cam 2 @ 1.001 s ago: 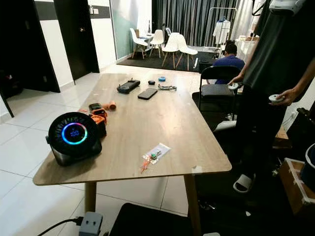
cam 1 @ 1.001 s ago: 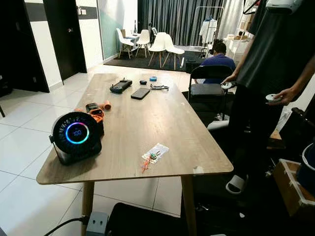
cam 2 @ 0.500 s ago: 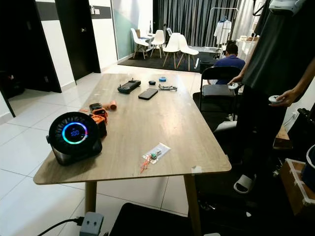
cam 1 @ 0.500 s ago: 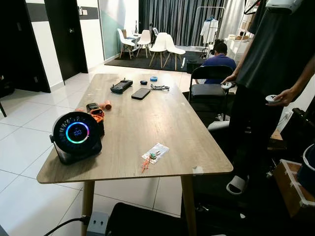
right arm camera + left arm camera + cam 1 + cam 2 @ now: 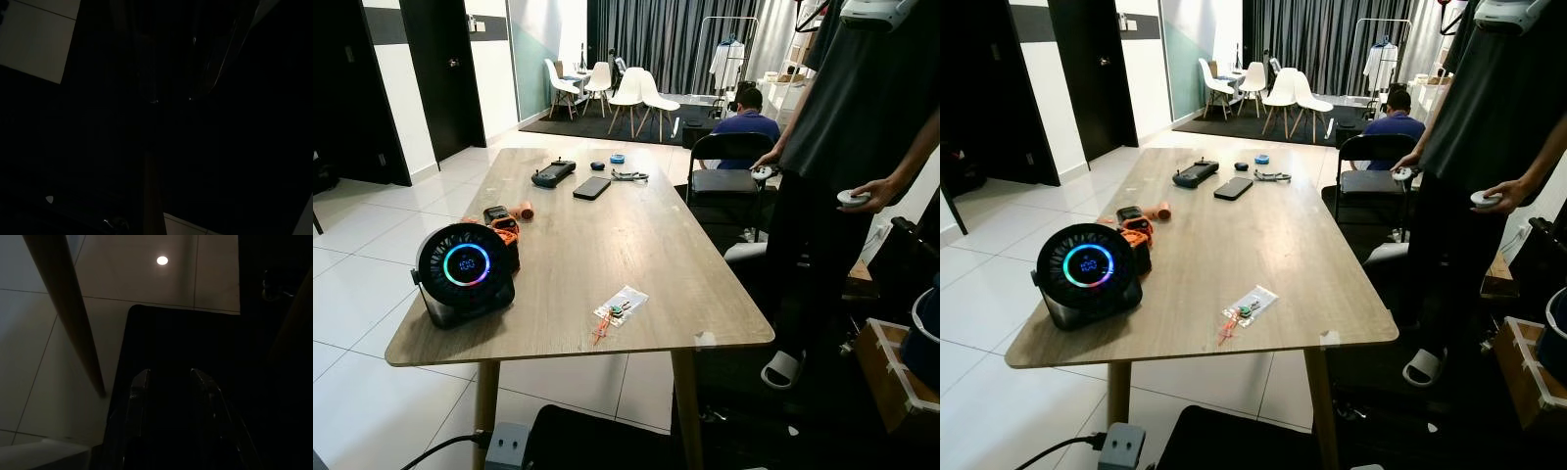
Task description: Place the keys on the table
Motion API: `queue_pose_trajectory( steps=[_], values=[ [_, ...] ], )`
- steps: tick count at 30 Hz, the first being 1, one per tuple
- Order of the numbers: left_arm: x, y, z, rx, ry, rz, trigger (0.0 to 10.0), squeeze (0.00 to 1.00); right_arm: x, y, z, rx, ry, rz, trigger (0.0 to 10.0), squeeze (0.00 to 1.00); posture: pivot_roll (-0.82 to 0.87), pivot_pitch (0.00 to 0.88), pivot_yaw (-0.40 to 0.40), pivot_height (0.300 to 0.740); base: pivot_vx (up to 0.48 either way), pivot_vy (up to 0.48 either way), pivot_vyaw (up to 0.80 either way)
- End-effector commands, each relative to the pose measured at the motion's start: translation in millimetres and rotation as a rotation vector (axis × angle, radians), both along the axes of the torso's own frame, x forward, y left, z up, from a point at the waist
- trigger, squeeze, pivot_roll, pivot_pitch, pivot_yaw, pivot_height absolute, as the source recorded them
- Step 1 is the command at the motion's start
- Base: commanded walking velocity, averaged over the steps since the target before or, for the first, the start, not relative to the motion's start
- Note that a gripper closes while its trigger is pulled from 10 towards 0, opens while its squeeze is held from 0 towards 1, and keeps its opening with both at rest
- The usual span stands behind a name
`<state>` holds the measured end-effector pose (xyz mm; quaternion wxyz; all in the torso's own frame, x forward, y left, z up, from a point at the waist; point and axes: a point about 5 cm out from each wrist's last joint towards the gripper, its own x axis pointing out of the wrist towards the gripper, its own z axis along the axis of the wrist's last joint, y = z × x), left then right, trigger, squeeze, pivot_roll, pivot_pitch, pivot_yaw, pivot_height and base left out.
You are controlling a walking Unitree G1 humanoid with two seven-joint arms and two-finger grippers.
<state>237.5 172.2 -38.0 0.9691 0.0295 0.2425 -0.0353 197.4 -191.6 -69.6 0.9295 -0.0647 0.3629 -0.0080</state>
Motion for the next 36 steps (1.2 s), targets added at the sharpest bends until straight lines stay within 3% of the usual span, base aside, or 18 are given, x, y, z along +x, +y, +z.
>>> queue_pose_trajectory(
  steps=[1, 15, 31, 36],
  values=[
    [-1.8, -2.9, -2.5, -0.023, 0.018, 0.006, 10.0, 0.00, -4.2, 0.6, -3.1, 0.002, 0.029, 0.006, 10.0, 0.00, 0.01, 0.016, -0.021, 0.740, 0.000, 0.000, 0.00],
    [-2.2, 1.0, -0.2, -0.029, -0.009, 0.010, 10.0, 0.00, -11.9, 3.4, -6.7, 0.006, 0.035, -0.001, 10.0, 0.00, 0.01, 0.013, -0.007, 0.740, 0.000, 0.000, 0.00],
    [-3.0, 2.4, -0.8, -0.022, -0.005, 0.019, 10.0, 0.00, -7.9, 3.5, -4.9, 0.004, 0.029, 0.005, 10.0, 0.00, 0.01, 0.022, -0.012, 0.740, 0.301, 0.000, 0.00],
    [-2.9, 5.6, -1.0, -0.024, -0.001, 0.050, 10.0, 0.00, -8.1, 3.6, -5.1, 0.004, 0.032, 0.005, 10.0, 0.00, 0.01, 0.025, -0.011, 0.740, 0.000, 0.000, 0.00]
  ],
)
